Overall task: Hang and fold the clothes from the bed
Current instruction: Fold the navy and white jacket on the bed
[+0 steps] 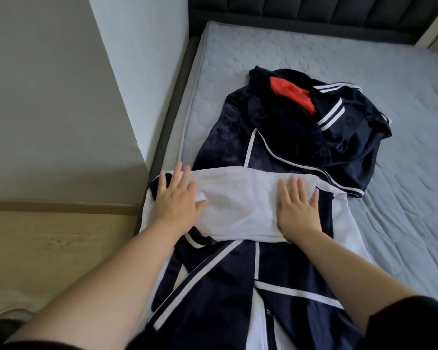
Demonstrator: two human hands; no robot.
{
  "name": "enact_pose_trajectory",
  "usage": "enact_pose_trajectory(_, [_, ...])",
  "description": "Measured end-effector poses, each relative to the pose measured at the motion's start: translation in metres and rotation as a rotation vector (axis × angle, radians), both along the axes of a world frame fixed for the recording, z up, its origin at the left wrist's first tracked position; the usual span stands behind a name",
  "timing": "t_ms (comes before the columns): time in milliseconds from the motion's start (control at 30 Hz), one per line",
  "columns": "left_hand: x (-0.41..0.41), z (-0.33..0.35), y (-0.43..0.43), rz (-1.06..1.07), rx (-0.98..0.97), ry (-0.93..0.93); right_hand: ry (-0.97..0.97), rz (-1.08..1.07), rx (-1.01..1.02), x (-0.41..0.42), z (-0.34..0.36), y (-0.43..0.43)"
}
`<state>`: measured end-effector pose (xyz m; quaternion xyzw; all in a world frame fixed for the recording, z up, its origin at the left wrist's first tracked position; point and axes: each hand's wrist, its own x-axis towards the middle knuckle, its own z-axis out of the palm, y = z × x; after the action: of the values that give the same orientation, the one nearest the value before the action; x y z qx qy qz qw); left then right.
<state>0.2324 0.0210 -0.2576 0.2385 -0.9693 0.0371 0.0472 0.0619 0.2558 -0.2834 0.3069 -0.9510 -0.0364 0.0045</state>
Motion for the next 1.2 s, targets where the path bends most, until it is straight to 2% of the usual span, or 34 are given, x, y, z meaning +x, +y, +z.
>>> enact_pose_trajectory(67, [-0.007,0.016,-0.014,-0.073,0.007,-0.040,-0.009,0.136,0.108,-0.011,0.013,-0.008])
enact_pose_trajectory(167, [-0.018,0.036,-0.028,-0.043,0.219,-0.155,-0.194,0.092,0.121,-0.027,0.039,-0.021])
enact_pose_trajectory(233, [-0.024,0.046,-0.024,0.003,0.298,-0.191,-0.208,0.069,0.152,-0.035,0.055,-0.027])
enact_pose_trajectory(367, [-0.031,0.068,-0.011,0.060,0.197,-0.147,-0.095,0.148,0.430,-0.040,0.093,-0.027])
enact_pose_trajectory(433, [-0.028,0.081,-0.005,0.060,0.111,-0.140,-0.027,0.192,0.471,-0.040,0.108,-0.021])
enact_pose_trajectory(533, [-0.020,0.104,-0.003,0.061,0.035,-0.042,0.057,0.139,0.238,-0.037,0.133,-0.012])
enact_pose_trajectory(667, [-0.007,0.136,0.007,0.069,-0.047,0.190,0.348,0.136,-0.049,-0.026,0.160,0.001])
enact_pose_trajectory(800, [0.024,0.135,0.034,-0.026,-0.103,0.242,0.364,0.160,-0.281,0.003,0.158,0.032])
enact_pose_trajectory(967, [0.093,0.109,0.076,-0.312,-0.143,0.382,0.434,0.244,-0.443,0.063,0.123,0.093])
enact_pose_trajectory(1033, [0.121,0.091,0.091,-0.375,-0.113,0.291,0.412,0.264,-0.454,0.092,0.102,0.116])
enact_pose_trajectory(1100, [0.141,0.075,0.105,-0.398,-0.074,0.111,0.378,0.295,-0.431,0.118,0.084,0.134])
enact_pose_trajectory(1200, [0.154,0.058,0.114,-0.236,0.007,-0.206,0.295,0.309,-0.352,0.146,0.064,0.153])
